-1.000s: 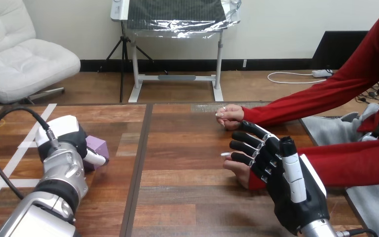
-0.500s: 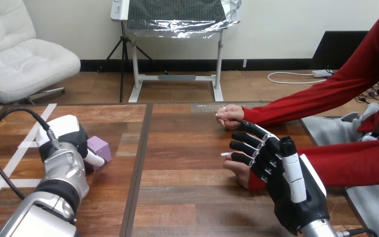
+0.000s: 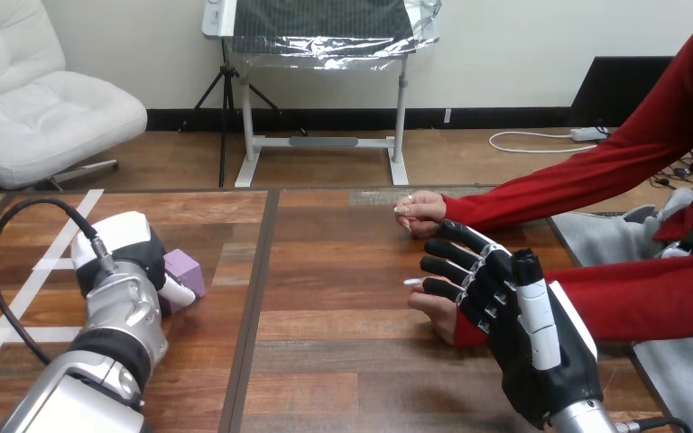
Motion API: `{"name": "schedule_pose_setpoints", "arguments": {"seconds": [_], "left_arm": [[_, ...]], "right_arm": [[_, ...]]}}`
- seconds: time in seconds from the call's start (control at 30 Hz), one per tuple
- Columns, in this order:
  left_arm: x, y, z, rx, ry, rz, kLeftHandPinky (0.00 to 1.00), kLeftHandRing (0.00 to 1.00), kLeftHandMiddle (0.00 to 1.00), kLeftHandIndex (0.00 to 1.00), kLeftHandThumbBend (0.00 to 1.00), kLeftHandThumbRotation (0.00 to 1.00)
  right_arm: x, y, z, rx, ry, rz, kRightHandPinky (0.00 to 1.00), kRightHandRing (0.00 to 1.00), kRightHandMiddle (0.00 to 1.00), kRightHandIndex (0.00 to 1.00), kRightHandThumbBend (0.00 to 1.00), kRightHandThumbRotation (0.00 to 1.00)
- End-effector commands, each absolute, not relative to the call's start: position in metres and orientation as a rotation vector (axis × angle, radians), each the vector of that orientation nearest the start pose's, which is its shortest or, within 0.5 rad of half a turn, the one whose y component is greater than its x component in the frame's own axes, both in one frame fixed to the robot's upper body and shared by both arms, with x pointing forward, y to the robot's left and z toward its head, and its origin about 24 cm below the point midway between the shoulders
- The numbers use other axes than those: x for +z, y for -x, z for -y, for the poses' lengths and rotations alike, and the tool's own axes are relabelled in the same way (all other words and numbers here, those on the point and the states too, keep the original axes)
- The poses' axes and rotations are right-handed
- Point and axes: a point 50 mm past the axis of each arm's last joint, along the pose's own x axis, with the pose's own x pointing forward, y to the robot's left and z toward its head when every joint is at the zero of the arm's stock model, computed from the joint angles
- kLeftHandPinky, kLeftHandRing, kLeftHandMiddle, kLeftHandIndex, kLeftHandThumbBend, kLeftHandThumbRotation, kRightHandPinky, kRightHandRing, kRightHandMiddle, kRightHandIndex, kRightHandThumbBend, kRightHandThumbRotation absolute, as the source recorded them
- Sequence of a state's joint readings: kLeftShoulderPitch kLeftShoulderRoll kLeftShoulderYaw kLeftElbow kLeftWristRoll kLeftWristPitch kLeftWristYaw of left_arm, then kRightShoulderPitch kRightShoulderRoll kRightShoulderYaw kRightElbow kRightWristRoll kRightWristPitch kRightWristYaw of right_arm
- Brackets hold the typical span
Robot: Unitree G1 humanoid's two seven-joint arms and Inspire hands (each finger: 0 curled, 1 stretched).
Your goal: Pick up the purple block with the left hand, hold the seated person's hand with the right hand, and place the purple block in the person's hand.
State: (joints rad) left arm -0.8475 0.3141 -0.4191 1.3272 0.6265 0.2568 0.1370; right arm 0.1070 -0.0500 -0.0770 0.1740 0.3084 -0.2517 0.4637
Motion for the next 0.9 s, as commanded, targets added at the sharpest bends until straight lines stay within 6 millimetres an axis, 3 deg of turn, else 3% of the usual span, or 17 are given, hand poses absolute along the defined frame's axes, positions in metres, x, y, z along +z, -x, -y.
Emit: {"name": "schedule_pose_setpoints", "arguments": {"seconds": [0.0, 0.43, 0.53, 0.6, 0.73, 0.83, 0.87], "left_arm": [[0.0427, -0.3732, -0.2182, 0.037, -1.379, -0.524, 0.82, 0.78, 0.79, 0.74, 0.64, 0.24], [0.0431, -0.3734, -0.2185, 0.036, -1.384, -0.519, 0.8, 0.79, 0.79, 0.75, 0.63, 0.23], [0.0435, -0.3736, -0.2182, 0.047, -1.375, -0.504, 0.76, 0.77, 0.78, 0.74, 0.64, 0.21], [0.0439, -0.3738, -0.2179, 0.055, -1.365, -0.493, 0.66, 0.73, 0.75, 0.71, 0.65, 0.16], [0.0435, -0.3735, -0.2182, 0.064, -1.339, -0.484, 0.58, 0.69, 0.71, 0.66, 0.66, 0.08], [0.0436, -0.3735, -0.2183, 0.064, -1.342, -0.483, 0.5, 0.63, 0.66, 0.64, 0.66, 0.04], [0.0436, -0.3736, -0.2183, 0.063, -1.34, -0.483, 0.44, 0.56, 0.6, 0.64, 0.66, 0.03]], "right_arm": [[0.0305, -0.2341, 0.1682, 0.314, -0.206, 0.149, 0.79, 0.8, 0.8, 0.8, 0.89, 0.87], [0.0304, -0.234, 0.1683, 0.315, -0.208, 0.148, 0.78, 0.8, 0.8, 0.8, 0.89, 0.87], [0.0303, -0.234, 0.1683, 0.314, -0.205, 0.149, 0.78, 0.8, 0.8, 0.8, 0.89, 0.87], [0.0302, -0.2341, 0.1683, 0.314, -0.203, 0.149, 0.78, 0.8, 0.8, 0.8, 0.9, 0.87], [0.0303, -0.2342, 0.1682, 0.313, -0.204, 0.148, 0.79, 0.8, 0.8, 0.8, 0.9, 0.87], [0.0304, -0.2343, 0.1681, 0.311, -0.203, 0.146, 0.79, 0.8, 0.8, 0.8, 0.9, 0.87], [0.0305, -0.2342, 0.168, 0.31, -0.202, 0.146, 0.79, 0.8, 0.8, 0.8, 0.9, 0.87]]}}
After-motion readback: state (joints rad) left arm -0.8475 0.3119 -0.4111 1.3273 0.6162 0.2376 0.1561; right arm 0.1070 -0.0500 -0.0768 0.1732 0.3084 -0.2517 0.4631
